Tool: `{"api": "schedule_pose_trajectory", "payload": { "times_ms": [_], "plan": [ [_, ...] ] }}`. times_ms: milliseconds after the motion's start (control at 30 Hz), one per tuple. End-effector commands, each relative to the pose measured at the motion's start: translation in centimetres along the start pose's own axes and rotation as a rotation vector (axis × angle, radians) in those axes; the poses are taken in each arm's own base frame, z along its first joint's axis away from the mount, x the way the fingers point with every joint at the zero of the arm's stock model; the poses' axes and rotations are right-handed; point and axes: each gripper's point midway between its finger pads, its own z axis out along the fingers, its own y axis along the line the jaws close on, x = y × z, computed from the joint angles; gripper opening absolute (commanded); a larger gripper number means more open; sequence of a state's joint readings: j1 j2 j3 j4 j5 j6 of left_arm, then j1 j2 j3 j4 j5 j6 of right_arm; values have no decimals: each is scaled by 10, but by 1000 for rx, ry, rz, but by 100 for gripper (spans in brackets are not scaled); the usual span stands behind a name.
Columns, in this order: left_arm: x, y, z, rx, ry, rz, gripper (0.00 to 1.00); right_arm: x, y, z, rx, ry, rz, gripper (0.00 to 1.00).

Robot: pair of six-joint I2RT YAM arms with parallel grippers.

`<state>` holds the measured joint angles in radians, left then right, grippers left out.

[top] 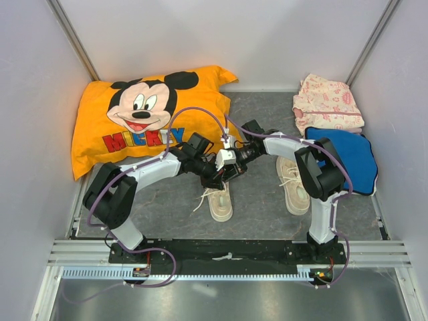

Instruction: Tie the shoes

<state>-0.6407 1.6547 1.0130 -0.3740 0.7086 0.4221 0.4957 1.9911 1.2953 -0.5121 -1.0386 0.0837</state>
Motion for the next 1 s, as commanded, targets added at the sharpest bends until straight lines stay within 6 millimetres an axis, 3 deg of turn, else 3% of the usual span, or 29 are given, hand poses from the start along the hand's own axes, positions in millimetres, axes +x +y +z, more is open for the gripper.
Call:
{"api": "schedule_pose_trajectory", "payload": {
  "times_ms": [0,100,267,367,567,967],
  "plan": [
    [-18,13,-2,-24,-34,79,2,-8,20,5,-74,5,-45,27],
    [-19,13,-2,-27,-36,86,2,-10,22,4,-76,1,-51,21],
    [-19,13,-4,-36,-36,92,3,-11,25,1,-70,-2,-68,1],
    [-16,11,-7,-40,-35,93,4,-12,28,-4,-54,-15,-92,0],
    [-12,5,-15,-57,-39,99,21,-16,29,-12,-27,-39,-118,0],
    [-10,1,-23,-88,-51,100,36,-18,27,-18,5,-59,-140,0]
  ]
}}
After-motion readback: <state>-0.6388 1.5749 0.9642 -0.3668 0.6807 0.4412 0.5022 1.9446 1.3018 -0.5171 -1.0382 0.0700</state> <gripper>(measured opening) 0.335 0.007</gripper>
